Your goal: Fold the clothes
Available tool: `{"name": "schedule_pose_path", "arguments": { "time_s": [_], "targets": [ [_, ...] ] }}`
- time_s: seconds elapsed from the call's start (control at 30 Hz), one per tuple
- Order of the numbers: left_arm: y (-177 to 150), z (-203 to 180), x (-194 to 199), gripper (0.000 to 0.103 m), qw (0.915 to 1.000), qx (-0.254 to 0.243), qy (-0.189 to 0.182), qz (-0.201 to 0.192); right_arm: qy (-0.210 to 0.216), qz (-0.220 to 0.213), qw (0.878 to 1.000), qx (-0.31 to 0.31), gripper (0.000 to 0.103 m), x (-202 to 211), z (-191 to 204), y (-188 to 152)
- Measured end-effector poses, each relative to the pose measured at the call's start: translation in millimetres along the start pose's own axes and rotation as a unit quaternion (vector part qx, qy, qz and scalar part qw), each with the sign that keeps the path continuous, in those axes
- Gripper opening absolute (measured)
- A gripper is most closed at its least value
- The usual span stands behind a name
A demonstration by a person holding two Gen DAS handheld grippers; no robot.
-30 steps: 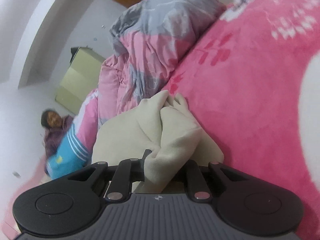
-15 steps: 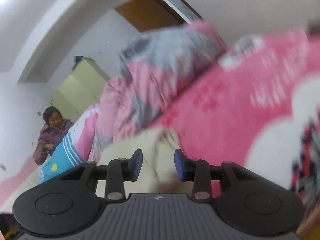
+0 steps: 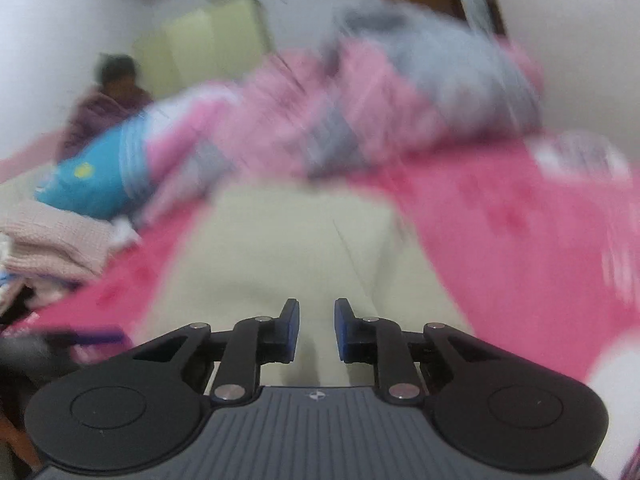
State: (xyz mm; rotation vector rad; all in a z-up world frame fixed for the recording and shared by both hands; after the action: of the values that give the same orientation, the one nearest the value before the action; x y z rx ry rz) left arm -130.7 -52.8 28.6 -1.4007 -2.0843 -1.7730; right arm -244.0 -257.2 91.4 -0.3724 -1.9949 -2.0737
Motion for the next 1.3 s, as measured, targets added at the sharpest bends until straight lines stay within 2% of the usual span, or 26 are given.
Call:
{"name": "schedule_pose_path", "arguments": {
  "time_s": [0.07, 0.13, 0.17, 0.27, 0.3, 0.37, 0.43, 0.47, 0.57, 0.6, 0.7, 0.8, 0.83, 0.93, 1.07, 1.13, 1.23, 1.3],
  "targets": [
    [-5.3, 2.3, 0.5, 0.098, 0.9998, 0.017, 0.000, -0.012, 0.026, -0.033, 0.999, 0.035, 0.020, -9.7, 16.3, 29.5],
    [-13.5, 1.3, 2.4, 0.099, 0.9992, 0.012, 0.006, -0.037, 0.038, -0.036, 0.996, 0.075, 0.020, -37.0, 28.6, 47.6],
    [-18.4, -1.6, 3.9, 0.099, 0.9983, -0.004, 0.011, -0.056, 0.041, -0.022, 0.995, 0.085, 0.020, -55.6, 30.2, 48.9],
    [-29.7, -12.2, 8.8, 0.099, 0.9924, -0.053, 0.033, -0.106, 0.043, 0.083, 0.987, 0.128, 0.020, -124.7, 27.1, 16.4],
    [-31.4, -14.6, 9.3, 0.098, 0.9909, -0.061, 0.039, -0.113, 0.051, 0.100, 0.986, 0.121, 0.020, -137.5, 19.7, 2.5],
    [-32.4, -15.7, 9.9, 0.098, 0.9897, -0.065, 0.041, -0.121, 0.055, 0.115, 0.986, 0.110, 0.020, -137.0, 13.8, 9.4],
    [-31.8, -13.3, 10.1, 0.098, 0.9900, -0.059, 0.037, -0.122, 0.035, 0.135, 0.979, 0.145, 0.021, -131.7, 22.0, 28.5],
    [-31.2, -10.9, 9.7, 0.098, 0.9908, -0.052, 0.034, -0.120, 0.035, 0.126, 0.979, 0.159, 0.021, -130.3, 27.9, 39.0],
    [-30.5, -6.1, 8.2, 0.098, 0.9925, -0.035, 0.026, -0.114, 0.072, 0.087, 0.983, 0.145, 0.021, -138.2, 37.5, 65.7],
    [-30.9, -6.5, 8.0, 0.098, 0.9924, -0.035, 0.027, -0.115, 0.084, 0.087, 0.983, 0.135, 0.021, -149.5, 39.1, 67.8],
    [-32.4, -7.9, 5.2, 0.098, 0.9917, -0.041, 0.039, -0.115, 0.077, 0.138, 0.979, 0.127, 0.019, -201.2, 35.3, 38.0],
    [-32.6, -5.0, 4.9, 0.098, 0.9918, -0.034, 0.039, -0.117, 0.062, 0.176, 0.975, 0.117, 0.019, -220.1, 34.1, 29.5],
    [-32.5, -3.6, 5.2, 0.098, 0.9922, -0.031, 0.036, -0.115, 0.056, 0.185, 0.972, 0.130, 0.019, -221.5, 38.1, 31.6],
    [-32.3, 0.1, 5.7, 0.098, 0.9930, -0.022, 0.030, -0.112, 0.058, 0.163, 0.976, 0.132, 0.019, -209.7, 44.0, 52.0],
    [-32.5, 0.7, 4.8, 0.098, 0.9930, -0.019, 0.030, -0.112, 0.061, 0.194, 0.970, 0.134, 0.018, -241.4, 45.6, 28.6],
    [-32.1, 1.9, 4.6, 0.098, 0.9931, -0.015, 0.028, -0.113, 0.050, 0.204, 0.971, 0.115, 0.017, -253.3, 40.7, 21.8],
    [-32.1, 3.5, 5.0, 0.098, 0.9931, -0.010, 0.025, -0.114, 0.041, 0.195, 0.972, 0.126, 0.018, -238.4, 39.0, 34.8],
    [-32.5, 4.1, 5.1, 0.099, 0.9931, -0.009, 0.024, -0.114, 0.031, 0.161, 0.979, 0.120, 0.018, -208.0, 31.6, 44.7]
  ]
}}
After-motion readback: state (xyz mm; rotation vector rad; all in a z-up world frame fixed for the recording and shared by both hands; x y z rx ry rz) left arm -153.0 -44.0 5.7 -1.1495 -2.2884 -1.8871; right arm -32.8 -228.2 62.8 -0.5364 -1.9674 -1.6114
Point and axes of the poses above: each gripper's, at about its wrist camera, not at the fingertips, and x roughly against the way its jaws point, z to its left, y to its top, the point moved 1 cm from there along -x, roughly the way its jaws point, and after that the axes turned 14 degrees about x, right-handed, at the moved point
